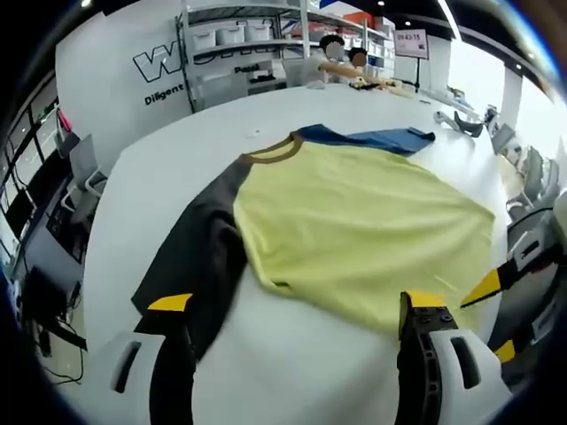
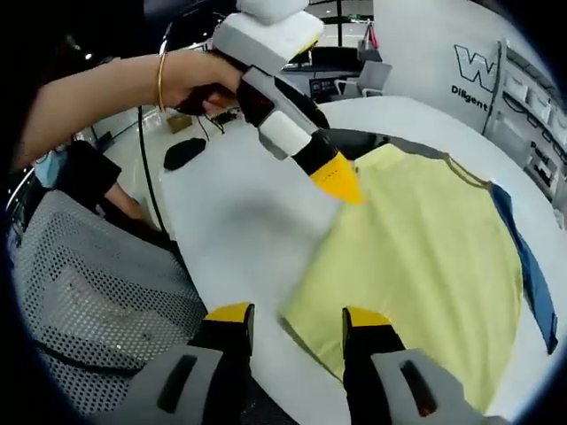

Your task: Fold the garment on the visible template until the final outline fits inside the template.

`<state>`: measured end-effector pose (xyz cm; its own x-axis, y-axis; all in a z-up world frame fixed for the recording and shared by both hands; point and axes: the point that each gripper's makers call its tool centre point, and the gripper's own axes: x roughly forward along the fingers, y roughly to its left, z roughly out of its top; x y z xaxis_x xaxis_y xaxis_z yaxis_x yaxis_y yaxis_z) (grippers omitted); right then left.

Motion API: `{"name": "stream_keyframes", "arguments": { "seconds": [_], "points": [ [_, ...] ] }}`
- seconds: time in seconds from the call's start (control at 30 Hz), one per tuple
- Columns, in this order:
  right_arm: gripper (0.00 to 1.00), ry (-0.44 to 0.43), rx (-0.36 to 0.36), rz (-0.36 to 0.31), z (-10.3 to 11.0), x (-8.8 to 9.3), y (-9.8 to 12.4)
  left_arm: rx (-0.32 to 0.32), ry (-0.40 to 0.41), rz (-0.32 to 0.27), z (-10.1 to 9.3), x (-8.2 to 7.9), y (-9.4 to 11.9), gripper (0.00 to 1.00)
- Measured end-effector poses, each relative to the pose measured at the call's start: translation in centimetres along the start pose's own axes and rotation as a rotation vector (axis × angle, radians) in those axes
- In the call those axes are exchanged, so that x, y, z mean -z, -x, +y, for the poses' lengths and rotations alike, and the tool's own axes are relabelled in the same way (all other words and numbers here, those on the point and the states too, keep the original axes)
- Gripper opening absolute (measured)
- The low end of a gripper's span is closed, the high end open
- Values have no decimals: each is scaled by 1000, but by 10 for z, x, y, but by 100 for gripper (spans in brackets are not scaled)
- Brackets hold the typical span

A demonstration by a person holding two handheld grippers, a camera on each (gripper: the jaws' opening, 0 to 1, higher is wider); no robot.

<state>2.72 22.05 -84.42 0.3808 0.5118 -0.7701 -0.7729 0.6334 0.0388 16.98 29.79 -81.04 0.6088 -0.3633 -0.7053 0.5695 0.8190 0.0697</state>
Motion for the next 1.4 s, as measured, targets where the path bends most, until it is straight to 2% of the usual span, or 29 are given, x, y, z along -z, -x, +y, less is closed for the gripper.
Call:
{"name": "stream_keyframes", "arguments": {
  "seconds": [0.1,0.23,0.37,0.43,0.5,0.57,0.63,0.7,0.87,0.97,1.07,1.13,1.27,1.4],
  "points": [
    [26,60,31,29,-2,1,-10,1,-21,2,0,4,6,97],
    [23,67,46,42,-6,0,-14,21,-16,-11,1,7,9,95],
    [10,108,79,54,-16,2,-13,31,-21,-18,-3,7,8,95],
    [2,90,72,51,-19,1,-12,36,-26,-18,-4,7,8,95],
    [0,65,82,47,-27,1,-10,36,-36,-16,-5,8,8,94],
    [0,15,91,35,-32,0,-8,38,-48,-13,-6,8,8,93],
    [0,-95,91,-23,-40,-7,-3,45,-60,-15,-9,8,8,93],
    [0,-258,86,-100,-51,-16,6,60,-88,-23,-16,6,9,92],
    [0,-413,102,-192,-79,-24,21,91,-133,-21,-32,5,7,91],
    [0,-501,164,-215,-106,-19,28,101,-140,-27,-40,1,7,87],
    [0,-584,169,-220,-120,-14,29,109,-183,-33,-48,-4,6,81],
    [0,-586,183,-224,-127,-13,30,110,-192,-34,-52,-6,5,77],
    [0,-655,201,-255,-143,-14,33,139,-189,-36,-65,-8,1,72],
    [0,-675,223,-260,-157,-13,34,147,-158,-38,-73,-13,-3,58]
  ]
}}
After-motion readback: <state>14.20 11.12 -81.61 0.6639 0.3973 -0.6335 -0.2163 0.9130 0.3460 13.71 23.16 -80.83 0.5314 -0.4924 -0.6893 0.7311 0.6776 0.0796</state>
